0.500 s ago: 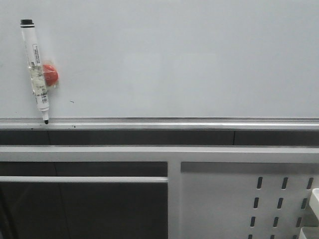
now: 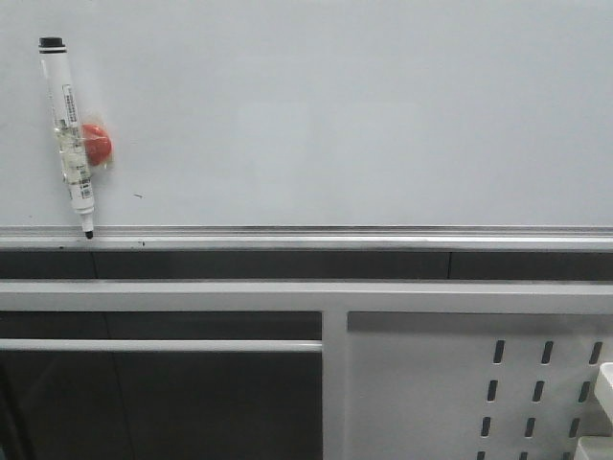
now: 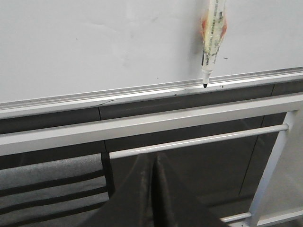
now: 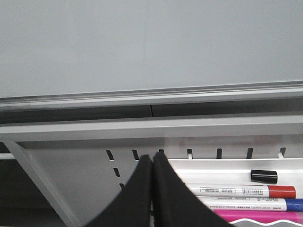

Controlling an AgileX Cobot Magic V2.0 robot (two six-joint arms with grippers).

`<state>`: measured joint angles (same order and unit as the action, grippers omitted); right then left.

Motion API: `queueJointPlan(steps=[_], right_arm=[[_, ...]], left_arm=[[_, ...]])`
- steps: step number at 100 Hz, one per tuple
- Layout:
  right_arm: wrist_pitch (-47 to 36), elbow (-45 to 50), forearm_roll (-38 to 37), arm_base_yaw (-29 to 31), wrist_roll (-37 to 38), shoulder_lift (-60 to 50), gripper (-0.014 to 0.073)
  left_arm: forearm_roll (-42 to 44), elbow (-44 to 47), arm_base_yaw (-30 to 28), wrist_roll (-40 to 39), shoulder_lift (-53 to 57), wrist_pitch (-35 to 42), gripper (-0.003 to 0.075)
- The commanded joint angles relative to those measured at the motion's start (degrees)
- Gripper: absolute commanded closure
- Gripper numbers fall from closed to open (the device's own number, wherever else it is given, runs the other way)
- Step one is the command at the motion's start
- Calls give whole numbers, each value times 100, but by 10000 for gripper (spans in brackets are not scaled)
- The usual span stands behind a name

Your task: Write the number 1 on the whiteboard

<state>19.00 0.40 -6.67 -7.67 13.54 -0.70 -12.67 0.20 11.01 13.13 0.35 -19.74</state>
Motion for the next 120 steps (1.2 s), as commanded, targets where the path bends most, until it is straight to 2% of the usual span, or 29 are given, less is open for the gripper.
queueJointPlan(steps=[1, 39, 44, 51, 55, 61, 76, 85, 94, 100, 111, 115, 120], right_arm=[[-221, 86, -76, 36, -47, -110, 652], [-264, 86, -106, 36, -47, -110, 652], [-383, 86, -227, 36, -47, -110, 652], [-710, 86, -216, 36, -47, -110, 652], [-1106, 86, -75, 36, -47, -110, 652], [-1775, 86, 505, 36, 46, -110, 652], [-3247, 64, 1886, 36, 100, -110, 652], [-3581, 64, 2458, 36, 100, -110, 652], [-3562, 64, 3485, 36, 100, -99, 652], [-3572, 54, 3883, 36, 100, -99, 652], [-3420, -188, 3924, 36, 100, -99, 652], [-3213, -364, 3787, 36, 71, -99, 652], [-2592, -635, 3269, 36, 57, -99, 652]], left_arm=[[-22, 207, -6, -54, 122, 358, 740], [-22, 207, -6, -54, 122, 452, 740], [-227, 207, -6, -54, 122, 563, 740], [-1202, 207, -6, -54, 122, 707, 740], [-2127, 207, -6, -54, 122, 751, 740], [-3109, 207, -6, -54, 122, 764, 740], [-4519, 207, -6, -54, 122, 816, 740], [-5375, 207, -6, -54, 122, 1072, 740], [-6218, 207, -6, -44, 122, 1404, 740], [-6215, 122, -6, 15, 122, 1615, 739], [-5515, -295, -6, 561, 53, 1442, 727], [-5189, -537, -6, 825, -35, 1359, 708], [-4740, -872, -6, 1140, -262, 1237, 670]])
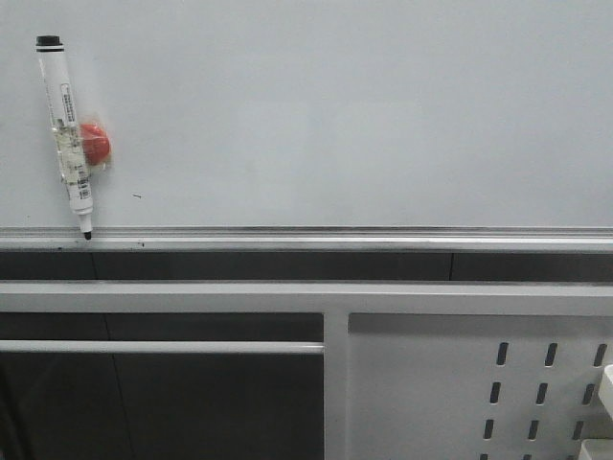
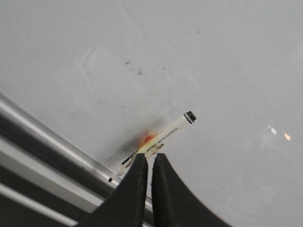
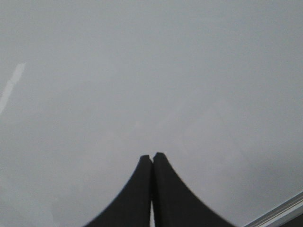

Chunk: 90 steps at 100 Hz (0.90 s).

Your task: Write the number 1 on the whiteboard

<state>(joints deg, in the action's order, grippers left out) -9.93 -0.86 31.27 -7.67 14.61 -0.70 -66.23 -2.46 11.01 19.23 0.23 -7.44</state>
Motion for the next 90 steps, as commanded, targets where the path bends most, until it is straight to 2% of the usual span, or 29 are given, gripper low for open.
queueJointPlan(steps=[1, 8, 14, 25, 35, 47, 61, 69, 84, 90], right_arm=[[401, -553, -727, 36, -50, -99, 652], [1511, -1051, -1721, 36, -50, 14, 644], [2268, -1470, -2230, 36, -130, 185, 610], [2565, -1940, -2375, 36, -939, 539, 503], [2565, -2195, -2375, 36, -1159, 879, 417], [2595, -2224, -2375, 36, -1159, 1118, 393], [2849, -2224, -2375, 36, -1159, 1151, 393], [2918, -2224, -2375, 36, -1159, 1151, 391], [2931, -2224, -2375, 36, -1159, 1151, 390], [2942, -2224, -2375, 36, -1159, 1151, 387]], left_arm=[[692, -714, -6, 625, -287, -40, 657], [1520, -1326, -6, 1085, -792, -431, 595], [2230, -1846, -6, 1341, -1404, -865, 550], [3006, -2698, -6, 1397, -2558, -1508, 483], [2822, -3036, -6, 1397, -3574, -1596, 464], [2330, -2933, 29, 1495, -4287, -1220, 464], [1858, -2454, 436, 2225, -4453, -488, 463], [1529, -2129, 923, 2678, -4441, 37, 454], [1315, -1787, 1960, 2706, -4537, 1150, 448], [1328, -1776, 2414, 2706, -4632, 1645, 408]])
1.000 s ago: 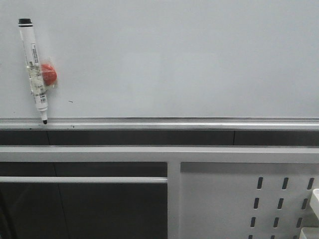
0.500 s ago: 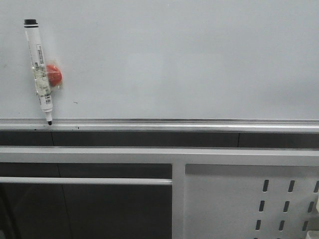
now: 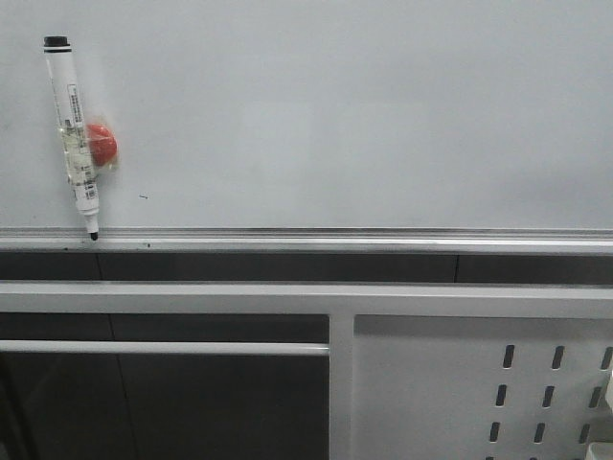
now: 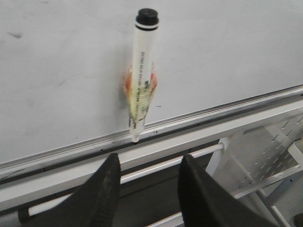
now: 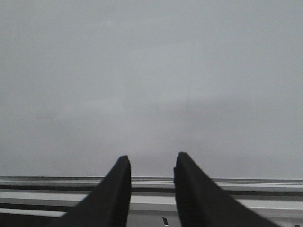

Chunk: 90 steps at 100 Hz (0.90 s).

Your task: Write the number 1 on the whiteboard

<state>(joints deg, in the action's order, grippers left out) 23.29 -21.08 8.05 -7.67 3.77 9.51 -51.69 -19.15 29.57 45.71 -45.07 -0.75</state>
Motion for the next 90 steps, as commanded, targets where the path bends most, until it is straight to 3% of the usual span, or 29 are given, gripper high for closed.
queueJointPlan(steps=[1, 11, 25, 35, 52, 90], right_arm=[[-379, -202, -53, 36, -75, 130, 386], [-379, -202, -53, 36, -75, 130, 330], [-369, -202, -53, 36, -75, 195, 266], [-371, -202, -53, 36, -75, 287, 266], [-371, -202, -53, 36, -75, 332, 266], [-358, -202, -53, 36, -75, 332, 267]], left_arm=[[-125, -107, 607, 58, -115, 1039, 402], [-207, -107, 1279, -8, -369, 2101, 321], [-717, -107, 1725, -290, -897, 2827, 320], [-685, -107, 1741, -855, -1286, 3080, 320], [72, -301, 1741, -1548, -1864, 3238, 320], [93, -775, 1729, -1970, -2825, 3603, 320]])
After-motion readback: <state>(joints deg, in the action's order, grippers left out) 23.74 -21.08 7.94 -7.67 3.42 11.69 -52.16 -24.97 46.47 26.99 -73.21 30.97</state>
